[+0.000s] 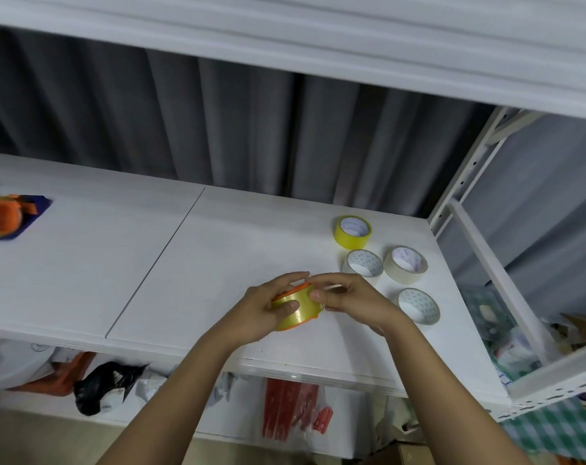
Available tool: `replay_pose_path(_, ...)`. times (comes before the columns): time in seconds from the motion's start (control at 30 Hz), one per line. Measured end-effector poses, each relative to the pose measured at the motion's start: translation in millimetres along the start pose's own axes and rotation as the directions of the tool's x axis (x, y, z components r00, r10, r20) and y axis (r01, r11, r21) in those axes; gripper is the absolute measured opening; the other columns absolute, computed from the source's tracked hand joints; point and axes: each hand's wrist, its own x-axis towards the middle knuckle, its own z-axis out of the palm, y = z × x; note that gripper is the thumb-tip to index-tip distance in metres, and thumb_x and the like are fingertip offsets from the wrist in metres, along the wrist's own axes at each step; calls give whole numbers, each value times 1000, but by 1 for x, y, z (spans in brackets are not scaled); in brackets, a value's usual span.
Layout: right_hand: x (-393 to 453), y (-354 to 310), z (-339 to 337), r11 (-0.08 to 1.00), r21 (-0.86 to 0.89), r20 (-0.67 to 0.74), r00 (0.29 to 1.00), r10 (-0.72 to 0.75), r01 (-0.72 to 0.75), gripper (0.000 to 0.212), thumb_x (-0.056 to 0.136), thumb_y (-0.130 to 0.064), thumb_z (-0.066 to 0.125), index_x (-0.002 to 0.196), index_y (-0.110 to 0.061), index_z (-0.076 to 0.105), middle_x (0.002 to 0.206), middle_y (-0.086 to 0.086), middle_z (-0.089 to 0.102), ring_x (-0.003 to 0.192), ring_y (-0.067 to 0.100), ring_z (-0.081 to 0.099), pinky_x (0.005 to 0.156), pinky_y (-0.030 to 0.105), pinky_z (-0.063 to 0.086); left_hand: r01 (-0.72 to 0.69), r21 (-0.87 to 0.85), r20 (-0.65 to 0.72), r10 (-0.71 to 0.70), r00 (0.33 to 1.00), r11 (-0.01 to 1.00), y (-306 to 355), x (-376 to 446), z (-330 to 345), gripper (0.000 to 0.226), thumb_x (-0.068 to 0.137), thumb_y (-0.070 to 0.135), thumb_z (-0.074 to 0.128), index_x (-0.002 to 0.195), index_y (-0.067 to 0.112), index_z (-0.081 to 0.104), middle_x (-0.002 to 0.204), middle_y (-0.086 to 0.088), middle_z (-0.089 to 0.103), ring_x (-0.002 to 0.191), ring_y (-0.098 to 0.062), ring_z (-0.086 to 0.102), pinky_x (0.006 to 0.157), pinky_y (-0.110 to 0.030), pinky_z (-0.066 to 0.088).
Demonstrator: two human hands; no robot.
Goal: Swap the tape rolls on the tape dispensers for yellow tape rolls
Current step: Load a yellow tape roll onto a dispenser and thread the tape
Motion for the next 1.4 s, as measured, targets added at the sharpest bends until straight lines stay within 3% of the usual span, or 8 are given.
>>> replay_pose_path(0.13, -4, 0, 9, 995, 49, 25, 996, 86, -87, 39, 81, -37, 71, 117, -30, 58, 109, 4, 67, 101, 16, 66, 85, 27, 55, -39, 19, -25, 39, 999, 999, 7, 1, 1, 36, 97, 25, 49, 131, 38, 47, 118, 7, 60, 108, -10, 58, 93, -28, 49)
replay_pose_path(0.23, -7, 3, 9, 981, 179, 30, 997, 68, -72, 37, 84, -27, 69, 118, -18, 59, 107, 14, 68, 99, 20, 68, 87, 31, 56, -19, -64, 2, 20, 1000, 998, 10, 1, -1, 30, 98, 25, 46, 125, 37, 49, 113, 6, 61, 103, -10, 60, 89, -22, 49)
replay_pose_path(0.53, -6, 8, 10, 980, 176, 30, 995, 91, -94, 39, 86, -32, 66, 123, -24, 52, 99, 6, 70, 85, 11, 70, 71, 18, 56, 187, -234, 104, -167, 980, 954, 9, 7, -10, 40, 84, 13, 50, 122, 25, 55, 121, -4, 59, 108, -24, 58, 90, -39, 49)
replay_pose_path(0.7, -4, 20, 29, 989, 148, -61, 998, 11, -2, 55, 79, -38, 72, 124, -30, 41, 109, 8, 64, 95, 18, 66, 86, 32, 55, 219, -270, 49, -214, 976, 937, 10, 15, -5, 28, 93, 13, 51, 117, 25, 59, 110, -6, 64, 98, -21, 64, 82, -30, 52)
replay_pose_path(0.93, 1, 37, 34, 857, 513, -77, 992, 96, -43, 34, 82, -41, 67, 107, -23, 51, 101, 10, 65, 97, 26, 66, 92, 40, 53, 243, -345, 41, -244, 969, 907, 12, 17, -2, 33, 94, 0, 42, 117, 17, 57, 111, -8, 58, 95, -15, 57, 72, -20, 47)
replay_pose_path(1.03, -3, 37, 47, 965, 198, -285, 952, -111, 172, 42, 77, -53, 66, 111, -42, 44, 122, -2, 50, 103, 11, 59, 84, 27, 52, 254, -417, -17, -287, 958, 872, 10, 19, 1, 36, 92, -2, 42, 120, 14, 56, 110, -12, 58, 95, -20, 58, 76, -27, 49)
replay_pose_path(1.13, -4, 39, 55, 947, -10, -328, 893, -307, 322, 60, 68, -46, 76, 118, -36, 43, 123, -6, 44, 107, 7, 54, 83, 27, 53, 240, -493, -49, -302, 952, 836, 10, 21, 2, 35, 91, -4, 41, 118, 12, 56, 106, -11, 56, 96, -23, 56, 81, -33, 48)
replay_pose_path(1.4, 0, 39, 43, 942, 223, -293, 939, -180, 250, 25, 83, -35, 70, 101, -42, 53, 91, -16, 64, 83, 8, 65, 68, 22, 53, 246, -496, -46, -308, 950, 833, 11, 24, 6, 33, 92, -1, 42, 116, 16, 55, 112, -14, 56, 100, -26, 56, 86, -38, 48)
